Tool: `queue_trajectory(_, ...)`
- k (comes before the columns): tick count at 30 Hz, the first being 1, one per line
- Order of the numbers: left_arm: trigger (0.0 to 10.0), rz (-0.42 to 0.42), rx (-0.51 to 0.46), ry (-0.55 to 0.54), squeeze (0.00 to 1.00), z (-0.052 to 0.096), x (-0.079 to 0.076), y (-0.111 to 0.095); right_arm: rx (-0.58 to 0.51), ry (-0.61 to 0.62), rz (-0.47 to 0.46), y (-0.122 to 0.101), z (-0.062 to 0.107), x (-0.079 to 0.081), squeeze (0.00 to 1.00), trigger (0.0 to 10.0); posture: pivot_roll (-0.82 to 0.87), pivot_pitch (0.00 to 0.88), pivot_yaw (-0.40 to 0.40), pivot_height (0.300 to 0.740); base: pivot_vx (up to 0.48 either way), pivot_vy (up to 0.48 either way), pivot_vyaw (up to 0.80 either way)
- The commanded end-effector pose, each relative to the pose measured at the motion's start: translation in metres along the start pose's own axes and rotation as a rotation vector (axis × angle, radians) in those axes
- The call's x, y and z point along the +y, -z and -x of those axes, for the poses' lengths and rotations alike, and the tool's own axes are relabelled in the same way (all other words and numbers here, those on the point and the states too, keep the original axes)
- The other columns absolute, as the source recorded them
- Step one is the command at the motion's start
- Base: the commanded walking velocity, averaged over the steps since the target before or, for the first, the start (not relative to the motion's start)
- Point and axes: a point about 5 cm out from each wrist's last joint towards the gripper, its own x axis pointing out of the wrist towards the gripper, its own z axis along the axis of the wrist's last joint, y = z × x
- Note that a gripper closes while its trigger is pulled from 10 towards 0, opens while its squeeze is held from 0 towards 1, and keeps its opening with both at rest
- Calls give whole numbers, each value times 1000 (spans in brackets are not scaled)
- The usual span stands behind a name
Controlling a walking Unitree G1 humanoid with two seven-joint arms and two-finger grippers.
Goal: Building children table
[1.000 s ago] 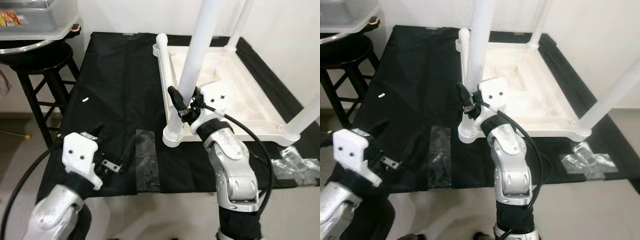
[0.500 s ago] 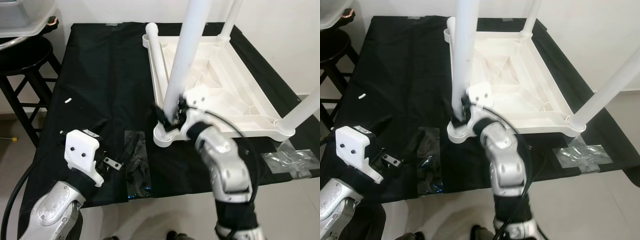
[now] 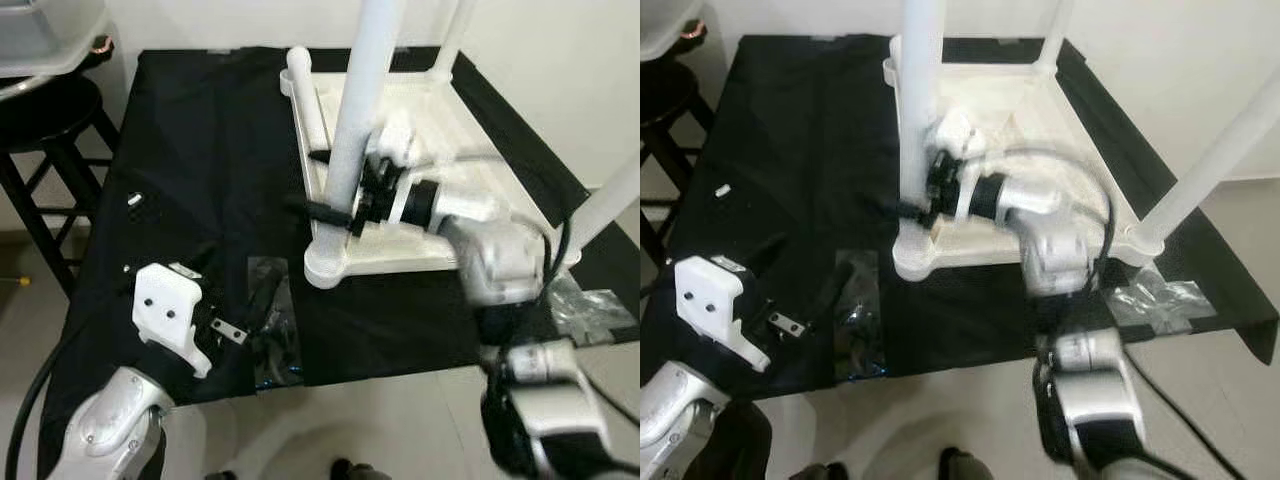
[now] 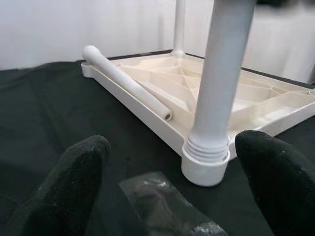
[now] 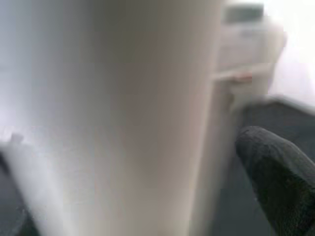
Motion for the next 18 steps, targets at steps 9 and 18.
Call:
queue_trajectory(9, 10000, 1, -2, 3, 0, 5, -5, -4, -24, -269, -112, 10, 8, 1, 0, 1137, 97, 243, -126, 740, 0, 0, 0)
queue_trajectory(18, 10000, 1, 1, 3, 0, 5, -4, -4, 18, -373, -146, 14, 16, 0, 0, 0, 95, 239, -122, 740, 0, 0, 0)
